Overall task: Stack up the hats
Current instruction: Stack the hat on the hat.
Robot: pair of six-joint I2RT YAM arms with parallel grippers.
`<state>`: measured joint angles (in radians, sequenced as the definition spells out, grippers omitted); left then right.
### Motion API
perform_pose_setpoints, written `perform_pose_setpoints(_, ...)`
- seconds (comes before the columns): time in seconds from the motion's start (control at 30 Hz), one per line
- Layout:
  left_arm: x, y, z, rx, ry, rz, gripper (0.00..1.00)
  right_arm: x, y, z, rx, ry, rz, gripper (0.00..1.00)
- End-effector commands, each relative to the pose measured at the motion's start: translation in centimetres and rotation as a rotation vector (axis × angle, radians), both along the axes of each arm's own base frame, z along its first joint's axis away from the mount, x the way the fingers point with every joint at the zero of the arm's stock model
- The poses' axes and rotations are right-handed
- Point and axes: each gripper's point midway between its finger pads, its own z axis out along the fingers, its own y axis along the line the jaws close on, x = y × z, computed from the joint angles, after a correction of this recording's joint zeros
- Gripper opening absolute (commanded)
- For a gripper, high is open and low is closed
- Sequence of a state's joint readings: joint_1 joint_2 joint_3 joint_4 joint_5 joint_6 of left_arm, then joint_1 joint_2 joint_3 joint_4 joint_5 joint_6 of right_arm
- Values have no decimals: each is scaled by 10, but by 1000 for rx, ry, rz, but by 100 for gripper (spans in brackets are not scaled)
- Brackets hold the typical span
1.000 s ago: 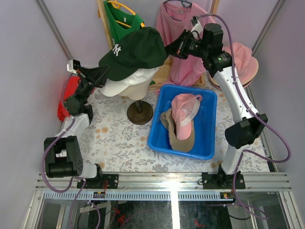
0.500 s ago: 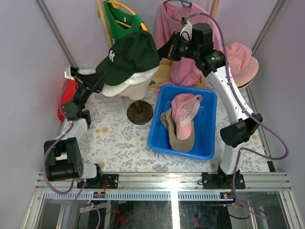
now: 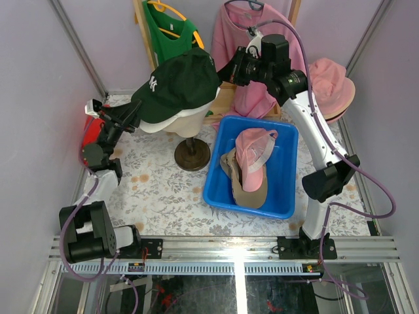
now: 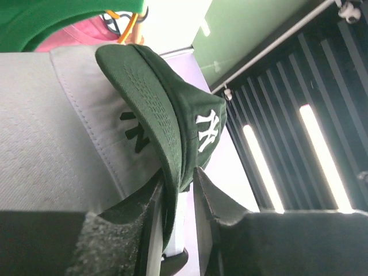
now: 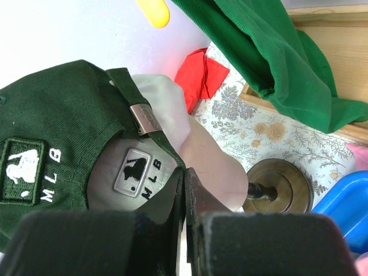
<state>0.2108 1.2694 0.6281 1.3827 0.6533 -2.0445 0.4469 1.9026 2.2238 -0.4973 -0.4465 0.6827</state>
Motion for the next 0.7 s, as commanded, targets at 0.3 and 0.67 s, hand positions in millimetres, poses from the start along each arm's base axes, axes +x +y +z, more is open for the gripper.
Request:
perform_pose_setpoints(0.3, 8, 18, 7, -174, 283, -47, 41, -6, -1, 17, -9, -50, 5, 0)
perform_pose_setpoints(0.67, 23, 22, -3, -56, 352, 40, 29, -5, 0, 17, -15, -52, 7, 0)
